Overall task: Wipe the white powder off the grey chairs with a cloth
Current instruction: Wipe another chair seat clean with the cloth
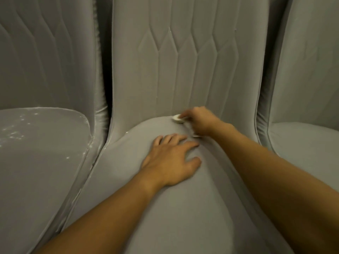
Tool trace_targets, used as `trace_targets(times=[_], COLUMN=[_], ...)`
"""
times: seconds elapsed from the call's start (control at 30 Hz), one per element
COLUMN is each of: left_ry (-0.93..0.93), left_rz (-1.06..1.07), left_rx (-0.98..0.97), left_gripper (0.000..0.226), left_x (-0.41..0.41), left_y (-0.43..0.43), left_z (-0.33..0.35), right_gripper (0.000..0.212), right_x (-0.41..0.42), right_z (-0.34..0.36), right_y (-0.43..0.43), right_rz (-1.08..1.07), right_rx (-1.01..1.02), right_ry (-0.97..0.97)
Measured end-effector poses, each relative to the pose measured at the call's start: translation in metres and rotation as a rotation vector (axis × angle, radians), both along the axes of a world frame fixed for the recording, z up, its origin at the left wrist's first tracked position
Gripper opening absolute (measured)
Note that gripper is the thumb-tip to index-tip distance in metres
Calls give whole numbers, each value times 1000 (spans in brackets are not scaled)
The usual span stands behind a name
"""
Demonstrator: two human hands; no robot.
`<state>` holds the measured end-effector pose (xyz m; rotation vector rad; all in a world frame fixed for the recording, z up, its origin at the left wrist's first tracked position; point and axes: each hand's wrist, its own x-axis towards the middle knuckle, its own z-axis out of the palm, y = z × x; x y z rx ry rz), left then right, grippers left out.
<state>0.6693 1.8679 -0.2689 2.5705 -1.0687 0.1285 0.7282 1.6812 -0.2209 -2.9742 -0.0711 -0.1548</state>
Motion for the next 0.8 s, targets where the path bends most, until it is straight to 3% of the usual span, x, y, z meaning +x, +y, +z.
trace_targets(times=[0.07, 0.2, 0.33, 0.4, 0.47, 0.6, 0.7, 0.8], left_ry=[21, 47, 49, 42, 39, 179, 455, 408], left_rz=[5, 12, 12, 4, -7, -12, -24, -18], left_rx=[-19, -51, -48, -53, -47, -188, -502, -470], left_gripper=[57, 54, 57, 54, 52, 41, 22, 39], left_x=[2, 6, 8, 10, 11, 17, 22, 26], left_y=[1, -1, -1, 0, 1, 1, 9, 36], left_z=[-1, -3, -5, -5, -6, -3, 12, 25], right_gripper=[41, 41, 36, 40, 23, 24, 25, 33], right_x=[-26, -67, -101, -121, -143, -190, -180, -155], right_z=[-2, -5, 5, 11, 12, 14, 9, 1], right_y=[-38, -60, -59, -50, -36, -10, -19, -9], right_rz=[-161, -263, -349, -317, -191, 120, -34, -209], right_rx=[-68, -117, -7, -21, 2, 303, 310, 253], right_ry=[-20, 35, 29, 48, 56, 104, -95, -121])
